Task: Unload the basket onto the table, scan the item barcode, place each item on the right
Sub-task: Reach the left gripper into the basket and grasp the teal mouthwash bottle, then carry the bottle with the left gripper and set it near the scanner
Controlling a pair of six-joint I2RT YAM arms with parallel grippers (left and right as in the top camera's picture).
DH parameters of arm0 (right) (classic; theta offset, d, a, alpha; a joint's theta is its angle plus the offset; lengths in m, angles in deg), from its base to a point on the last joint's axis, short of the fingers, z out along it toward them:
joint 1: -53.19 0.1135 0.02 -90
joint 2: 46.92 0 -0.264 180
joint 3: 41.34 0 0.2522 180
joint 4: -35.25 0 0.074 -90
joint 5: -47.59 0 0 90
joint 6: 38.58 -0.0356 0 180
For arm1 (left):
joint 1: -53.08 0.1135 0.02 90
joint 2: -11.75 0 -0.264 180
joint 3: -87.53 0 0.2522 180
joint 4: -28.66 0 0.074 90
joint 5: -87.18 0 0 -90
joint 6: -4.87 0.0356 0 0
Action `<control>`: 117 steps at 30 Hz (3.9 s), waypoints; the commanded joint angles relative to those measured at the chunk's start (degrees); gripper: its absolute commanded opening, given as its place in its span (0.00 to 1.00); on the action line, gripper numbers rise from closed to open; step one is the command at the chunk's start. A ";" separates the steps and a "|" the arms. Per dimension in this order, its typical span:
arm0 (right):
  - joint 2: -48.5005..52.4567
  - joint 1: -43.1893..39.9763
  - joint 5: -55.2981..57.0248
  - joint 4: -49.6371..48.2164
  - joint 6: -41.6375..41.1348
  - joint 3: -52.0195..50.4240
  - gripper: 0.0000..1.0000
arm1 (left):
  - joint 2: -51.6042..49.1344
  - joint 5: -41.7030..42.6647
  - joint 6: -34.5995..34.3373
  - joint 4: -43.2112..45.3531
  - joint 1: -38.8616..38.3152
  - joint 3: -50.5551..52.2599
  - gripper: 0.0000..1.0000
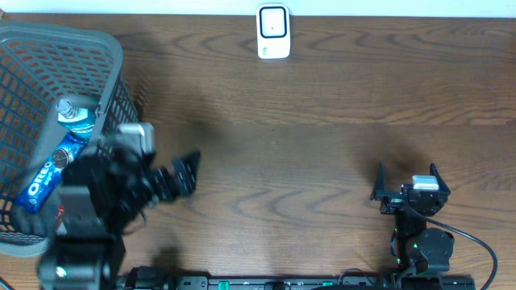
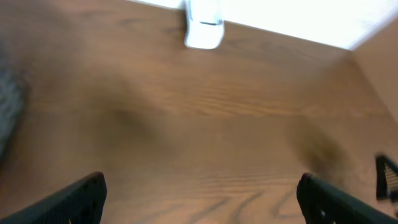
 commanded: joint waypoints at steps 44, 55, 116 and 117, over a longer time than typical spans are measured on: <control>-0.37 0.46 0.33 0.20 0.76 -0.07 0.99 | -68.76 -26.97 -31.50 -35.50 27.34 -60.04 0.98; -0.37 0.46 0.33 0.20 0.76 -0.07 0.99 | -75.71 -25.94 -31.50 -35.21 27.32 -59.01 0.98; -0.37 0.46 0.33 0.20 0.76 -0.07 0.99 | -45.07 -16.50 -28.68 -27.71 31.32 -54.60 0.38; -0.37 0.46 0.33 0.20 0.76 -0.07 0.99 | -43.71 -14.64 -28.70 -26.99 31.10 -54.60 0.38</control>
